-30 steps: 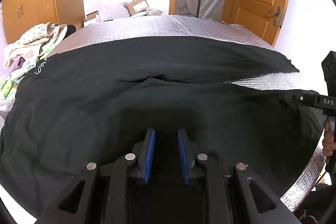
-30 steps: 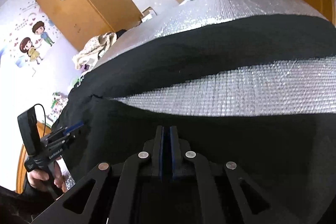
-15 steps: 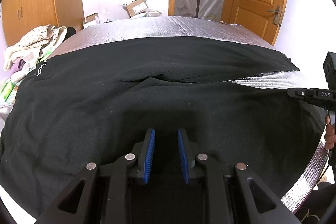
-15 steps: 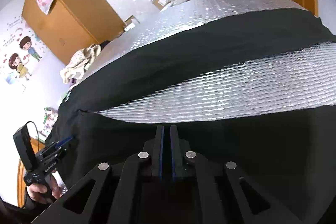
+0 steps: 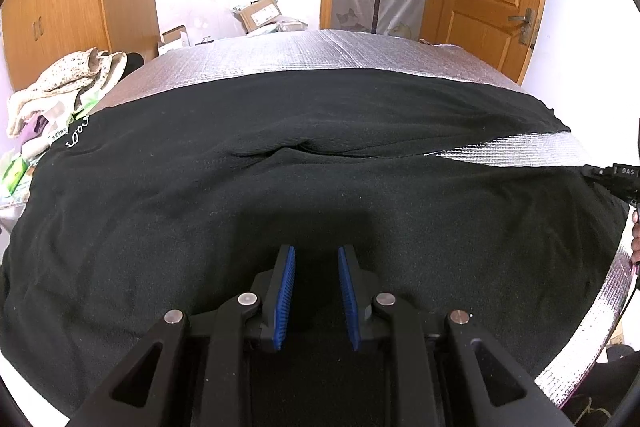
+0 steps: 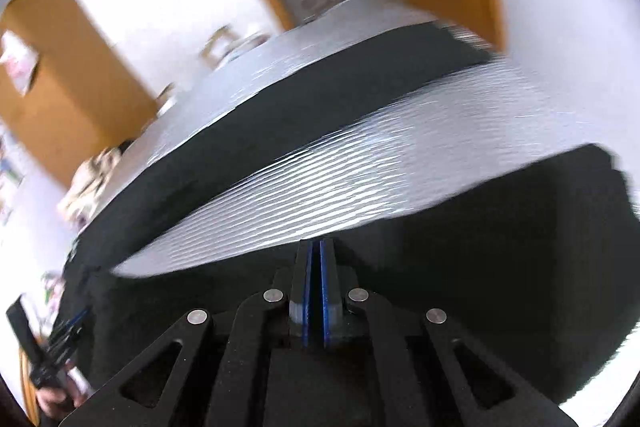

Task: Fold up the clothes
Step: 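Sweep the closed right gripper across the folded black strip to flatten it, then open the right gripper and bring both grippers to the black garment's edge, then grasp the garment edge by the white lettering with the left gripper and lift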

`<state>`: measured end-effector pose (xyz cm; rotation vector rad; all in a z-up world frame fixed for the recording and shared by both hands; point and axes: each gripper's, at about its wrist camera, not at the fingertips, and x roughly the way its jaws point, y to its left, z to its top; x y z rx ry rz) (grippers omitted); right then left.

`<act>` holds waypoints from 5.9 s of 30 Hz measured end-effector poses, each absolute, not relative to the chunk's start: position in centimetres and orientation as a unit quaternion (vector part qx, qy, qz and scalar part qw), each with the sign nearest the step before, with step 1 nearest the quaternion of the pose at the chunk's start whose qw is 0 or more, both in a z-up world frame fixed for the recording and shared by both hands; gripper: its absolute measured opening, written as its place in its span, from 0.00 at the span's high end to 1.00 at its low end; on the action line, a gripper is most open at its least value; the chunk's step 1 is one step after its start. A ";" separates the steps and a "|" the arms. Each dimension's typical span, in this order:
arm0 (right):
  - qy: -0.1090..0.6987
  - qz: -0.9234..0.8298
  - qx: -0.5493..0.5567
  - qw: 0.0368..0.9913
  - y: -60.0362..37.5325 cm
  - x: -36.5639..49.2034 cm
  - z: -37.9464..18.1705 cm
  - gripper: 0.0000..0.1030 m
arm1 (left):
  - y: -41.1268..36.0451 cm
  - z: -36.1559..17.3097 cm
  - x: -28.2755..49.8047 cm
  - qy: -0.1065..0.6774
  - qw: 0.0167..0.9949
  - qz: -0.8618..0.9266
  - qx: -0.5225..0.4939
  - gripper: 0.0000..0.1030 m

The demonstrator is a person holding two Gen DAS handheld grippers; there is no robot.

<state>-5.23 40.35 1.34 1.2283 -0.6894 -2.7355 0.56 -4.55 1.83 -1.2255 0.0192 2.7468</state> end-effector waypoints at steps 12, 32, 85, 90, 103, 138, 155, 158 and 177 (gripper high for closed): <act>-0.313 -0.873 0.342 -0.149 51.6 -1.3 2.3 0.93 | -5.1 3.0 1.4 -0.008 0.066 0.917 -0.392 0.78; -0.258 -0.883 0.391 -0.022 45.2 -5.3 1.4 0.92 | -7.3 1.7 1.5 -0.023 0.030 0.916 -0.400 0.78; 0.002 -0.883 0.312 0.351 16.8 -7.5 8.5 0.64 | -18.4 8.1 0.8 -0.068 -0.092 0.945 -0.305 0.78; 0.026 -0.877 0.297 0.375 14.6 -7.8 9.6 0.64 | -19.8 9.3 -0.1 -0.089 -0.097 0.950 -0.282 0.72; 0.033 -0.864 0.320 0.388 12.9 -8.5 8.8 0.64 | -20.7 7.1 -2.0 -0.076 -0.099 0.933 -0.338 0.69; 0.177 -0.817 0.376 0.398 4.5 -25.8 4.3 0.60 | -31.7 3.4 -17.8 -0.010 -0.055 0.890 -0.452 0.64; 0.225 -0.788 0.394 0.417 4.1 -26.7 1.5 0.94 | -31.8 1.3 -19.4 -0.007 -0.046 0.883 -0.468 0.66; 0.235 -0.791 0.389 0.409 3.5 -26.2 1.6 0.96 | -31.3 1.7 -19.3 0.009 -0.056 0.885 -0.463 0.71; 0.190 -0.843 0.278 0.418 7.2 -16.9 12.6 0.96 | -30.6 12.1 -8.2 -0.029 -0.052 0.958 -0.281 0.74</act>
